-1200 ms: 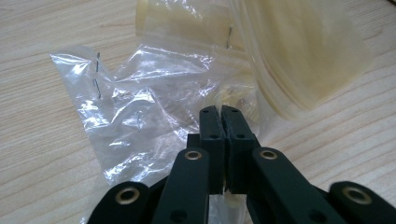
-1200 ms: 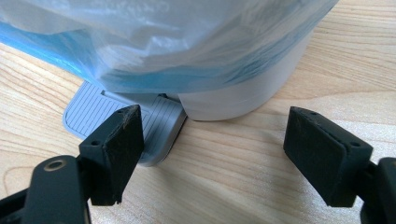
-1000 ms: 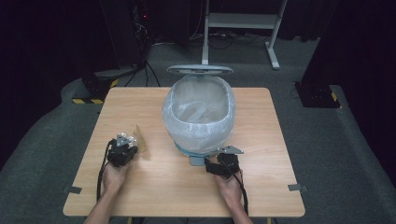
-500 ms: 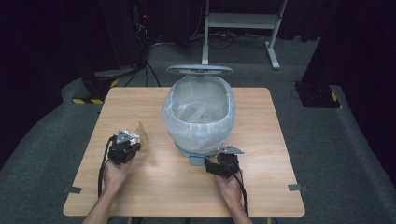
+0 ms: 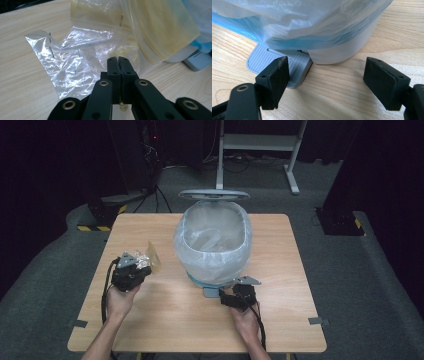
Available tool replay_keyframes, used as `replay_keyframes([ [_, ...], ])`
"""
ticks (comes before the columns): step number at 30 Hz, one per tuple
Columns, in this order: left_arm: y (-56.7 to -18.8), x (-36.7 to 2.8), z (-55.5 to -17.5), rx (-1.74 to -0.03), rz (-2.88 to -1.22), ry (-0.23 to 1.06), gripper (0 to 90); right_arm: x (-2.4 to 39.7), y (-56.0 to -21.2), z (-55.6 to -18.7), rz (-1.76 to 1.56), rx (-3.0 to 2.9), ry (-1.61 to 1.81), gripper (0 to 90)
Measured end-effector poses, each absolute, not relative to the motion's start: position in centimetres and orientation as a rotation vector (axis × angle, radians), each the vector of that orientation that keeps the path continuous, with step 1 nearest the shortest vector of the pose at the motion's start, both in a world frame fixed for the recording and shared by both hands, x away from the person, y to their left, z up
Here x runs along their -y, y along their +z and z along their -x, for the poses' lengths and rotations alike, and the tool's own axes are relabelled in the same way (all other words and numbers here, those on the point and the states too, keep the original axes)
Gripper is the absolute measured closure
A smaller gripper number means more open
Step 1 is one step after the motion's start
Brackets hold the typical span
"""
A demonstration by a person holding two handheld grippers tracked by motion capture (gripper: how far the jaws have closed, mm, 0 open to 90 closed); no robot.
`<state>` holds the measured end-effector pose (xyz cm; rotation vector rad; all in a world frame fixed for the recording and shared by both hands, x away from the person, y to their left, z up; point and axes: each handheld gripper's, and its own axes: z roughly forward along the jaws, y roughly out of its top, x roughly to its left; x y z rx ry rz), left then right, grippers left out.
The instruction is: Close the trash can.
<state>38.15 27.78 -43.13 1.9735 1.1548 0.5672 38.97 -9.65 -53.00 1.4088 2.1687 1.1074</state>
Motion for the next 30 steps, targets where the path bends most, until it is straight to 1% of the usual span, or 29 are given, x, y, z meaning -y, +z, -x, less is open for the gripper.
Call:
replay_keyframes([
  [15, -38.8, -27.5, -37.6, -1.070, -1.972, 0.519, 88.5, 9.7, -53.0, -38.9, -1.398, -2.166, 1.105, 20.6],
  [30, -36.0, -26.9, -37.6, -1.025, -1.969, 0.493, 88.6, 9.7, -53.0, -38.9, -1.398, -2.166, 1.105, 20.7],
])
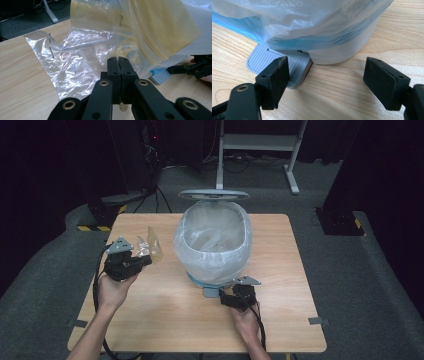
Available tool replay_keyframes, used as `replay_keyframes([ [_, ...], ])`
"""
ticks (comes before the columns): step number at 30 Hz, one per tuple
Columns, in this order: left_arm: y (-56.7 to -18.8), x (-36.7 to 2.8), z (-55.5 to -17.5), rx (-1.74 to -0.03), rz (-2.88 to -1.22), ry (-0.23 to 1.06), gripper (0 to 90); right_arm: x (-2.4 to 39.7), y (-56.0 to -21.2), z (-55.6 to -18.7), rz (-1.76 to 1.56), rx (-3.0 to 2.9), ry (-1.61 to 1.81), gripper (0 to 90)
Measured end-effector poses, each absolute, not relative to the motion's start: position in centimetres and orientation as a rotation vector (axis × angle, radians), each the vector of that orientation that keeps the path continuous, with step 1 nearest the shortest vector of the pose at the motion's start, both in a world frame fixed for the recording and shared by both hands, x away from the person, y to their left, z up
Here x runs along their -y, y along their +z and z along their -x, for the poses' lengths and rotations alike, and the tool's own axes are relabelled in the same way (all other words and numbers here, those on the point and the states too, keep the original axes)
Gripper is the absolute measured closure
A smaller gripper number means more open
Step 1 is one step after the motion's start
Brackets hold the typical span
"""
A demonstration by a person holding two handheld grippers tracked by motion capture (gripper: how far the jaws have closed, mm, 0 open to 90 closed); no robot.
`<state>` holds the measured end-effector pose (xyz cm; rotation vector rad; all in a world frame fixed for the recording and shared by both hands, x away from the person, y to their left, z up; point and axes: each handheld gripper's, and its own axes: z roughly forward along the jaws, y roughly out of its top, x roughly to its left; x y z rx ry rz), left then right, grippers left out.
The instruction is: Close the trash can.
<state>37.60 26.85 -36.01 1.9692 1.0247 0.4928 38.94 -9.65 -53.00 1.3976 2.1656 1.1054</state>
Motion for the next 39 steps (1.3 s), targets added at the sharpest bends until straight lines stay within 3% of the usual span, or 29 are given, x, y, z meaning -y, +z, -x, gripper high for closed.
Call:
replay_keyframes([
  [39, -31.3, -24.1, -38.7, -0.943, -1.948, 0.418, 88.6, 9.7, -53.0, -38.9, -1.396, -2.166, 1.107, 20.7],
])
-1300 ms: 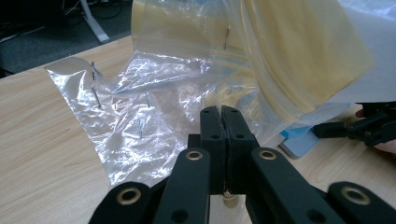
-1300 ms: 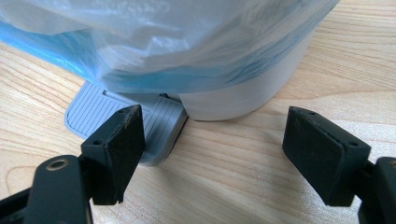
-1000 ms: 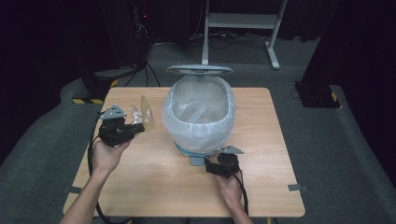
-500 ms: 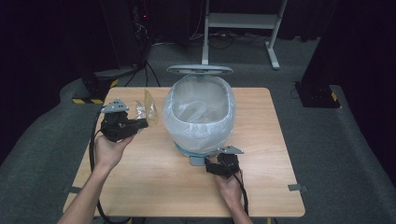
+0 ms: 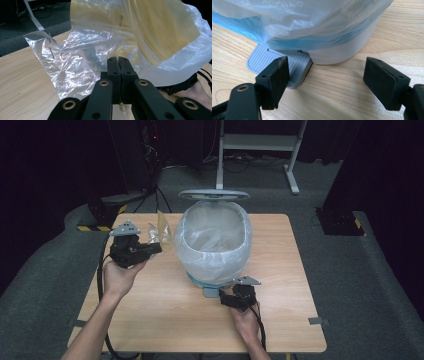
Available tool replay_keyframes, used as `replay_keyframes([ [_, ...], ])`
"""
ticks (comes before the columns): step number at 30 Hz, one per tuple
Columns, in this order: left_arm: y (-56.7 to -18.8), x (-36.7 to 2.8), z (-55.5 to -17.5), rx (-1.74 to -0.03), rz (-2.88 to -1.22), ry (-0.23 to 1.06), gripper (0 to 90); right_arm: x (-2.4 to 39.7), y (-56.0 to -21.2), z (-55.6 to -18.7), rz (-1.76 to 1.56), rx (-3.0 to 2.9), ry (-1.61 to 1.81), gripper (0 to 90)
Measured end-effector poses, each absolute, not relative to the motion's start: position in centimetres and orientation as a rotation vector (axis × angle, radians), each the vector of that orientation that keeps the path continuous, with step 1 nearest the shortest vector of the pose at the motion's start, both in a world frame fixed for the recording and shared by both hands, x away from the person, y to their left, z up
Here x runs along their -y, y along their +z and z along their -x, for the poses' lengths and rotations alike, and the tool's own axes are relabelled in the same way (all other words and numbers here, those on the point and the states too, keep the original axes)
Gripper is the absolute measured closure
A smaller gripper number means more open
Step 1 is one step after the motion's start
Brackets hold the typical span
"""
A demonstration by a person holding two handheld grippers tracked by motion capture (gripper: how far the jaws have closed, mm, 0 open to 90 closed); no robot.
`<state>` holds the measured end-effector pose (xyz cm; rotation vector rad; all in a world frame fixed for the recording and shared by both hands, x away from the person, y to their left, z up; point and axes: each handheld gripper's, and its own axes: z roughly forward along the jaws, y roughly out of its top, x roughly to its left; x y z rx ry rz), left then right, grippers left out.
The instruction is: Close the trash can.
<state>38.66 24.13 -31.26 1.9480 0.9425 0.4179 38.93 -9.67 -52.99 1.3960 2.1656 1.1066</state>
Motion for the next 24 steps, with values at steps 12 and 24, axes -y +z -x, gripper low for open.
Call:
replay_keyframes([
  [12, -30.1, -23.1, -39.2, -0.916, -1.940, 0.411, 88.6, 9.7, -53.0, -38.9, -1.399, -2.165, 1.108, 20.7],
  [24, -29.1, -21.3, -40.1, -0.881, -1.946, 0.404, 88.7, 9.7, -53.0, -38.9, -1.396, -2.166, 1.108, 20.7],
])
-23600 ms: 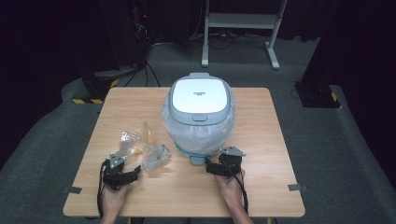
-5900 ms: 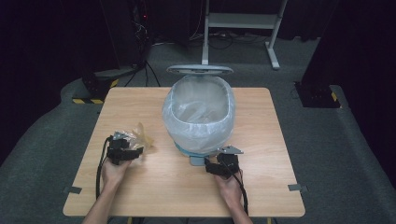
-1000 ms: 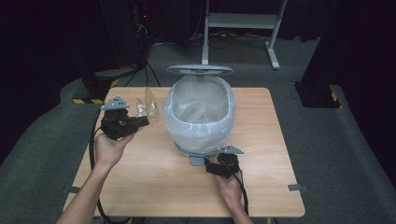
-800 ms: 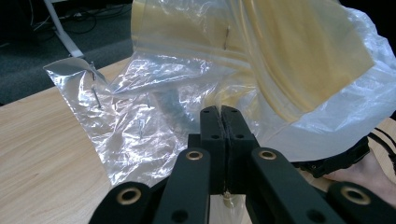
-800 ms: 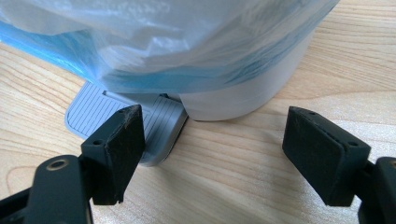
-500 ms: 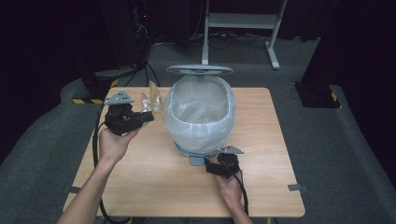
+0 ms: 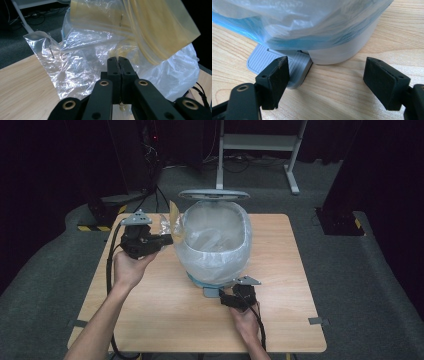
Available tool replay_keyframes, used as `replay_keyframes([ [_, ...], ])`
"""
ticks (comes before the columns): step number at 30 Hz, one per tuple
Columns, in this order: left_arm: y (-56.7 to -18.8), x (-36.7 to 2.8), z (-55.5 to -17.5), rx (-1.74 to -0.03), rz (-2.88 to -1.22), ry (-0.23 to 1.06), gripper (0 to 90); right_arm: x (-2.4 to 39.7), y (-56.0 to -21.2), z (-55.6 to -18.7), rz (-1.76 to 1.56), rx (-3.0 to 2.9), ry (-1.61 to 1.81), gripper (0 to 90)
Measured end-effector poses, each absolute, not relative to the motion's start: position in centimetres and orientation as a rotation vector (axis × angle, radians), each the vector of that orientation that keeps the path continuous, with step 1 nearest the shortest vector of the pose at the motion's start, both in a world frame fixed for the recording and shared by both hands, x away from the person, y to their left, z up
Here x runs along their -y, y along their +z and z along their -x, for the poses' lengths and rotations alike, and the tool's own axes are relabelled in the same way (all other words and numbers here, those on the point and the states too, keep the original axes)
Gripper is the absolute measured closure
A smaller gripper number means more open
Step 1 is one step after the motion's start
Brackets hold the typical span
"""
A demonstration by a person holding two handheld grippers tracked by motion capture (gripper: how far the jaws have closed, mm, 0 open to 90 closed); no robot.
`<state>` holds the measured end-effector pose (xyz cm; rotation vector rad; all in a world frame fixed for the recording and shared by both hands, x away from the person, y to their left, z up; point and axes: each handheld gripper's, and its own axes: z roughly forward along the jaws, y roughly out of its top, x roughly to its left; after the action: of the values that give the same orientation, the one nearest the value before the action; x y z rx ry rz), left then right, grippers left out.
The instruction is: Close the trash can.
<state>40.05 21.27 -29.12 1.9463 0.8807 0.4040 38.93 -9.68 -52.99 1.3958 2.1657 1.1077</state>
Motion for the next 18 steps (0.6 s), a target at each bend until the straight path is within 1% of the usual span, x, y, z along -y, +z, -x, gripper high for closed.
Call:
replay_keyframes([
  [18, -28.4, -18.2, -41.8, -0.842, -1.975, 0.365, 88.7, 9.7, -53.0, -38.9, -1.395, -2.166, 1.108, 20.9],
])
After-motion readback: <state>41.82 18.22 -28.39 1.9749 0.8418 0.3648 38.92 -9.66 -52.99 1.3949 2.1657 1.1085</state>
